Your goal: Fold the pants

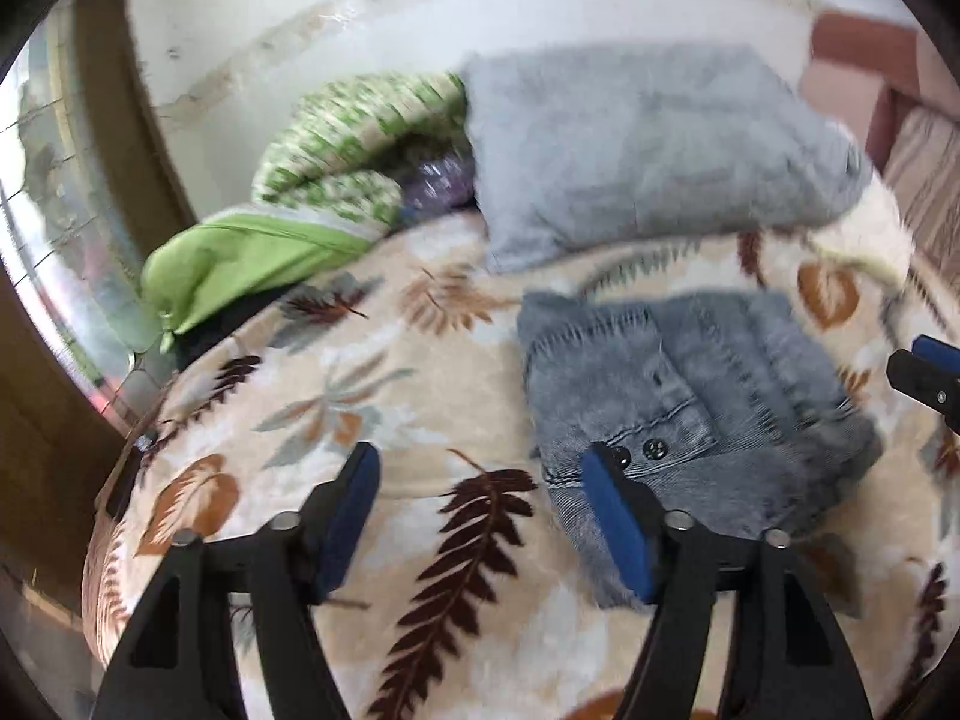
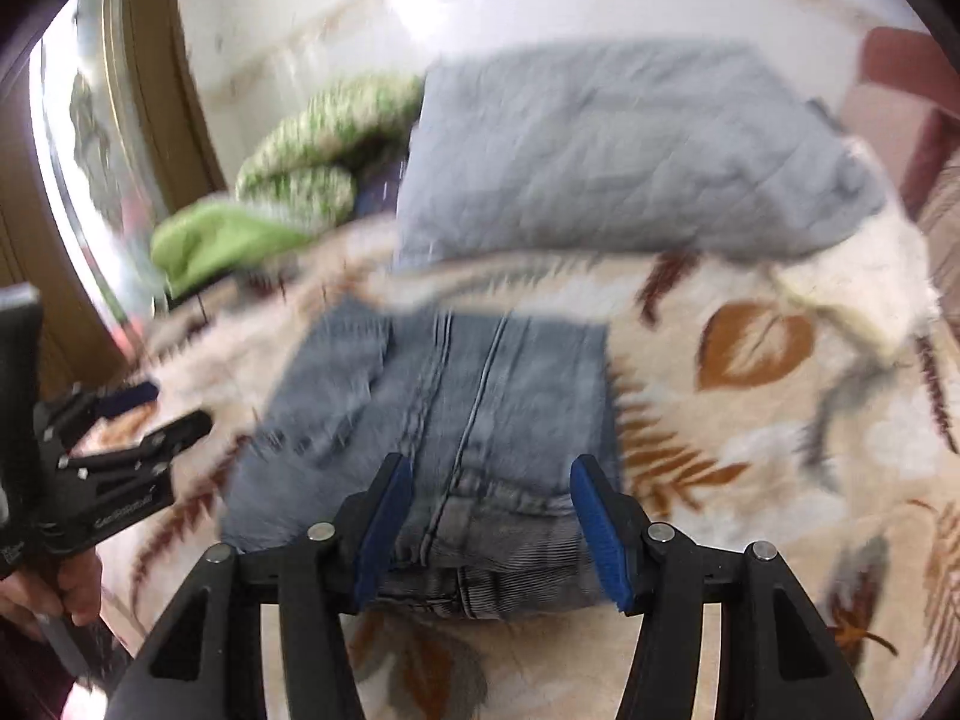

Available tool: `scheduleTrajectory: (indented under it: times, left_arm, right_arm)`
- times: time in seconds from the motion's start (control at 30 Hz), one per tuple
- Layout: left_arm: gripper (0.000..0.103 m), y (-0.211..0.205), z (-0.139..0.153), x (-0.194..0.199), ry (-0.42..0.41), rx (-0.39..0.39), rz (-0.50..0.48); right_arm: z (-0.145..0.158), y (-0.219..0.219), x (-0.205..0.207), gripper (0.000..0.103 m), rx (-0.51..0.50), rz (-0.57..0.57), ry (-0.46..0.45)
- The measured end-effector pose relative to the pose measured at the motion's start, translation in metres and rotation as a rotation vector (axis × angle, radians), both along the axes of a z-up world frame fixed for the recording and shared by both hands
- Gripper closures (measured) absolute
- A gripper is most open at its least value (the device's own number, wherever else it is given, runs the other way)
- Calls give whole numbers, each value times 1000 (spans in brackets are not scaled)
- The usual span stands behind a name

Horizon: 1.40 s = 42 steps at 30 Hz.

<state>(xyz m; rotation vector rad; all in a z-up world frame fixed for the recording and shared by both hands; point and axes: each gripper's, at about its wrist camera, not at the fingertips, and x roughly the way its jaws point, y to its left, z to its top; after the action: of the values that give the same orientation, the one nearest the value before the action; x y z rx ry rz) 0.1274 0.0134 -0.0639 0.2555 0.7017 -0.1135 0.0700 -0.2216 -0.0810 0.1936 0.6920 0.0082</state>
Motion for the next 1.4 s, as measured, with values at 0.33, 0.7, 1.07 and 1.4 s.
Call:
scheduleTrajectory:
  times: [0.33, 0.7, 1.07, 1.4]
  left_arm:
    - [16, 29, 64, -79, -123, -34, 17]
    - [5, 48, 98, -121, -176, -96, 26]
    - [5, 60, 111, -135, -187, -159, 10]
    - [4, 62, 114, -139, -183, -178, -8]
  right_arm:
    - [52, 37, -88, 27, -25, -75, -219]
    - [77, 62, -143, 7, 15, -155, -237]
    - [106, 95, -152, 6, -96, -122, -255]
    - [103, 99, -151, 6, -92, -106, -254]
